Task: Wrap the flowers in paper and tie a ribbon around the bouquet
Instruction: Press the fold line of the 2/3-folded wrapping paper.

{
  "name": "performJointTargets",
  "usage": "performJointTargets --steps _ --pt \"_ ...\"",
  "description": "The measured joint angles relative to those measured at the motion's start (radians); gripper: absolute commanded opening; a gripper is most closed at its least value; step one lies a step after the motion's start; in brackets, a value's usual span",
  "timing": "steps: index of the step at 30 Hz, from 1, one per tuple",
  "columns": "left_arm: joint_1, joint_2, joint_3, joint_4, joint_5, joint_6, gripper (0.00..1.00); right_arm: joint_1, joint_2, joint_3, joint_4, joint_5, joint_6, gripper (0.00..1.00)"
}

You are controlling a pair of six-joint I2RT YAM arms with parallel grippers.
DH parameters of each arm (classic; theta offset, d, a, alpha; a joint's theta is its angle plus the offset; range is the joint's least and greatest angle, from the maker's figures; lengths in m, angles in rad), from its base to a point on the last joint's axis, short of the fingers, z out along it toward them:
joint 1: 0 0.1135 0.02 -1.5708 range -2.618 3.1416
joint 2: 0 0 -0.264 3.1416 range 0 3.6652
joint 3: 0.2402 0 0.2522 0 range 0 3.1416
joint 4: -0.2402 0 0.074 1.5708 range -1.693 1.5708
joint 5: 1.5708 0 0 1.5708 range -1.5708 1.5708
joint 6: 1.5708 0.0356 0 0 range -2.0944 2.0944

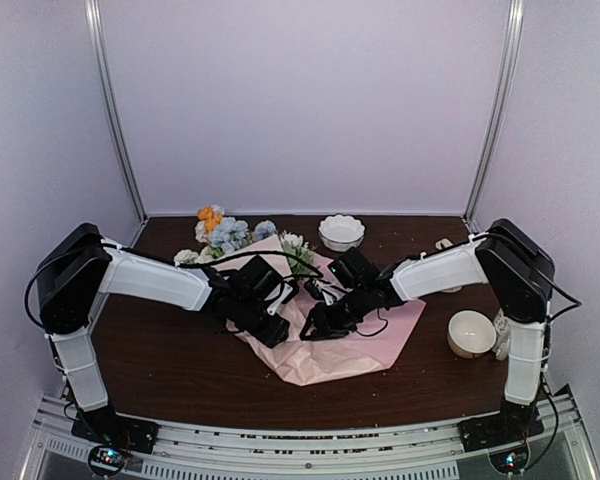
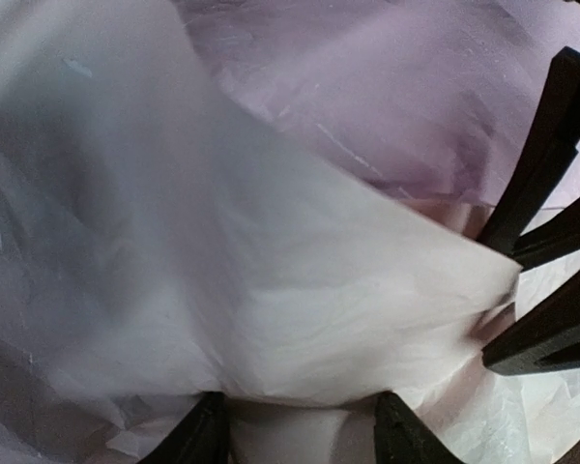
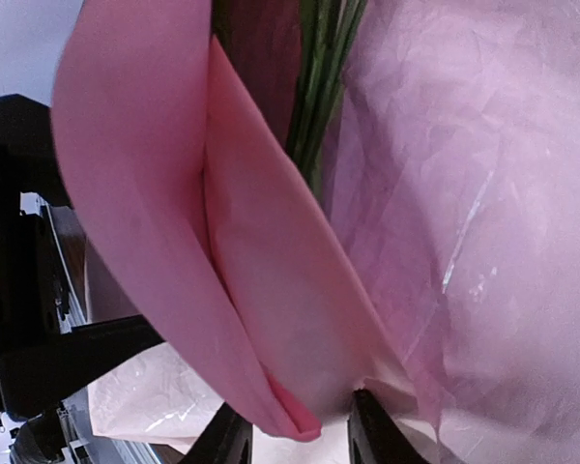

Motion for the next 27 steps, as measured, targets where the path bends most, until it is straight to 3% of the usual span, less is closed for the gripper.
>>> performJointTargets --steps 3,7,11,14,19,24,27 --pt "0.0 0.0 0.0 0.0 0.0 0.0 0.56 -0.002 0.015 0.022 0.007 -0.001 0.0 0.23" --pt "0.0 0.0 0.0 0.0 0.0 -0.001 0.56 -0.003 0.019 0.028 0.027 -0.013 0.002 0.01" --pt "0.0 -0.003 0.0 -0.002 0.001 -0.004 0.63 -0.006 0.019 0.024 0.058 -0.035 0.019 0.0" --pt "0.004 -0.024 0.012 -0.043 0.011 -0.014 0.75 -0.008 0.019 0.01 0.082 -0.049 0.026 0.0" --pt "0.041 -0.158 0.055 -0.102 0.031 -0.038 0.85 -0.014 0.019 0.006 0.096 -0.061 0.027 0.0" --pt "0.217 -0.341 -0.012 -0.068 0.037 -0.106 0.85 -0.017 0.019 0.006 0.091 -0.066 0.013 0.0" --pt "0.355 -0.329 -0.092 -0.034 0.042 -0.136 0.87 -0.017 0.019 0.01 0.08 -0.066 0.005 0.0"
